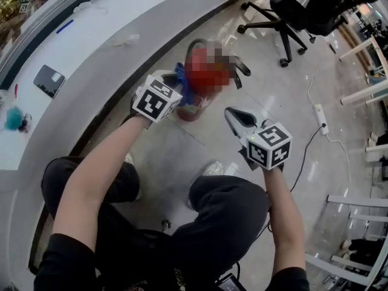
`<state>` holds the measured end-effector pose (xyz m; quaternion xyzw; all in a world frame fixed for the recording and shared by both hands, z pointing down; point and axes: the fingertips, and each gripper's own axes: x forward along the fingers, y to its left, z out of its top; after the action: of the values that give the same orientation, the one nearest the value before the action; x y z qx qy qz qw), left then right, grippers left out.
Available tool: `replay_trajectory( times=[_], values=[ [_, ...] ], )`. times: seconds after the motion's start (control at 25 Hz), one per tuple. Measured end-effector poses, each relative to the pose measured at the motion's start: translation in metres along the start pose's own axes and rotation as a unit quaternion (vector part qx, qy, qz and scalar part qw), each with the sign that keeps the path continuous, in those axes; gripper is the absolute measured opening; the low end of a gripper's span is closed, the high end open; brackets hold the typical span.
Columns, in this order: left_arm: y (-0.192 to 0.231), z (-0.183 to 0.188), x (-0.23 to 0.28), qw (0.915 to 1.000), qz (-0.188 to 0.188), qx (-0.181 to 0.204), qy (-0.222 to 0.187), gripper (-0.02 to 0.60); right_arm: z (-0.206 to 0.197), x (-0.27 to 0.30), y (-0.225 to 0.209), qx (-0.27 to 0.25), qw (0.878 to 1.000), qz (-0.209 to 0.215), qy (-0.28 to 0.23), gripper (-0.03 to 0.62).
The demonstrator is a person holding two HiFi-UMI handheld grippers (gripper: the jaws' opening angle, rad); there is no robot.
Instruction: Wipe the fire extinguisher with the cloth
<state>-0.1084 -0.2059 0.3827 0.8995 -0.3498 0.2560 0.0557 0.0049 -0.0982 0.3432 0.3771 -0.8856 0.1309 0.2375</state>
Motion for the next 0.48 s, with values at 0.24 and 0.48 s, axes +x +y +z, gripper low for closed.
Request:
replay_trajectory(
  times=[0.24, 0.48],
  values=[
    [-0.051, -0.011, -0.008, 0.9991, -0.032, -0.026, 0.005, 0.051, 0.01, -0.005, 0.015, -0.007, 1.0, -0.006, -0.009, 0.003],
    [-0.076, -0.018, 0.005, 0.9962, -0.019, -0.085, 0.008, 0.051, 0.013, -0.012, 0.017, -0.002, 0.999, -0.016, -0.04, 0.003]
  ],
)
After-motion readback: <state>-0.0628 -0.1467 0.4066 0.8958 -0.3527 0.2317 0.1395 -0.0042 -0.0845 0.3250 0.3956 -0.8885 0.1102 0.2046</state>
